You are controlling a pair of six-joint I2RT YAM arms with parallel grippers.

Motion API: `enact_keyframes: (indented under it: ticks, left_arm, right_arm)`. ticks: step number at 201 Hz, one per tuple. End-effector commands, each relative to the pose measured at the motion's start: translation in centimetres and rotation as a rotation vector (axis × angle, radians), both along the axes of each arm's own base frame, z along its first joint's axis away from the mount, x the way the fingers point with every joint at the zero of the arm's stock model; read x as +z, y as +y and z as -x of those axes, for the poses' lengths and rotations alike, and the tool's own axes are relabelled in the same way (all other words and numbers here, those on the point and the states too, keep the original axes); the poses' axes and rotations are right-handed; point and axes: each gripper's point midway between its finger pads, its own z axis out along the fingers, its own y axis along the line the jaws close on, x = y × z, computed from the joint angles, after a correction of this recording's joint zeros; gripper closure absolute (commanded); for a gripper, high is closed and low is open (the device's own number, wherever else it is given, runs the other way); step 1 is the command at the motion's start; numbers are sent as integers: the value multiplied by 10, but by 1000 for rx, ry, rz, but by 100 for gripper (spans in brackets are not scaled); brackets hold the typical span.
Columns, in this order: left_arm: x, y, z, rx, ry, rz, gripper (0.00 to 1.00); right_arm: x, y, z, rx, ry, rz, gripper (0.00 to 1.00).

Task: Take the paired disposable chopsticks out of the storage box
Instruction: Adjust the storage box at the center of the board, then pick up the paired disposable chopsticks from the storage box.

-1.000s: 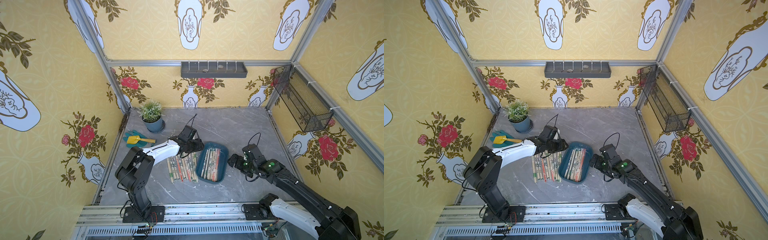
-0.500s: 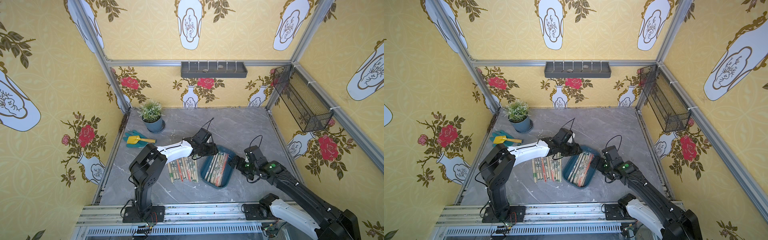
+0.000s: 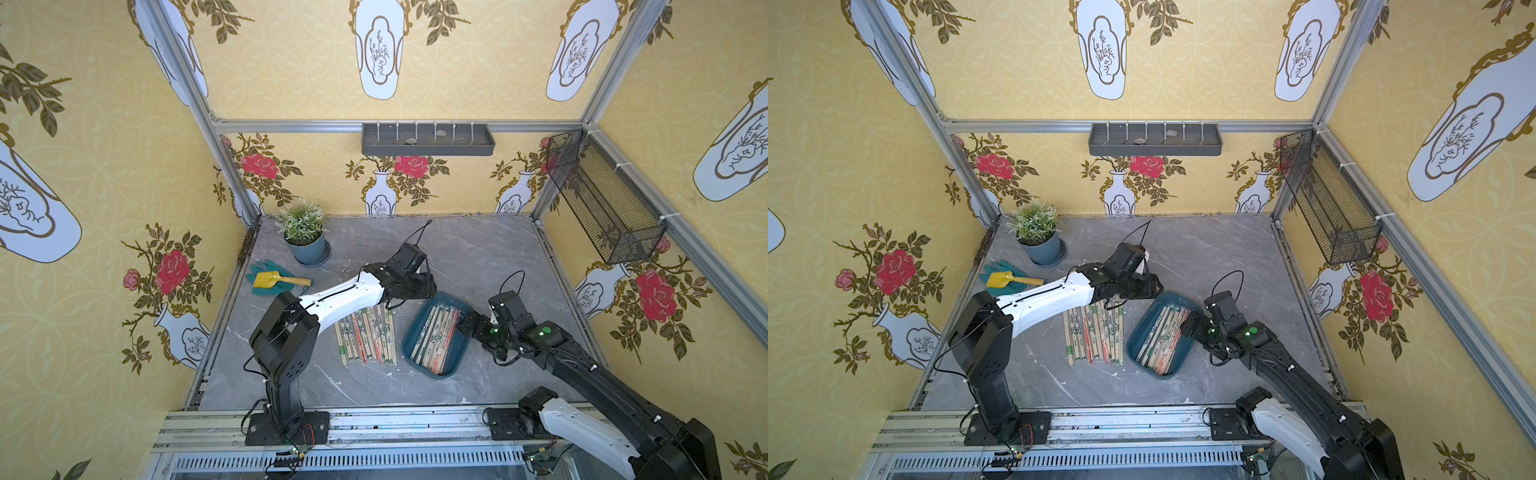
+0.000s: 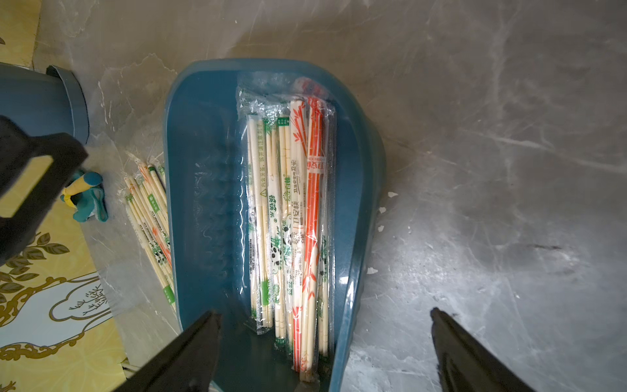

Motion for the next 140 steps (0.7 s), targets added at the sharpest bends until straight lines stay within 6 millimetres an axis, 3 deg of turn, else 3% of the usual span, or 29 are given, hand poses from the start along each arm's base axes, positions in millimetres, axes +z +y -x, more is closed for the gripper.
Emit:
enact_keyframes:
  ticks: [1,62,140]
  left_arm:
    - [1,11,3,-25,-37,-87,41]
    - [11,-12,23,-130,-110,-137,40]
    - [-20,-43,46,-213,-88,-187,41]
  right_arm:
    - [6,3,-8,-23,-28,-22,3]
    - [3,-1,-12,-68,-25,-22,2]
    - [-12,-19,-6,-152,10,-19,3]
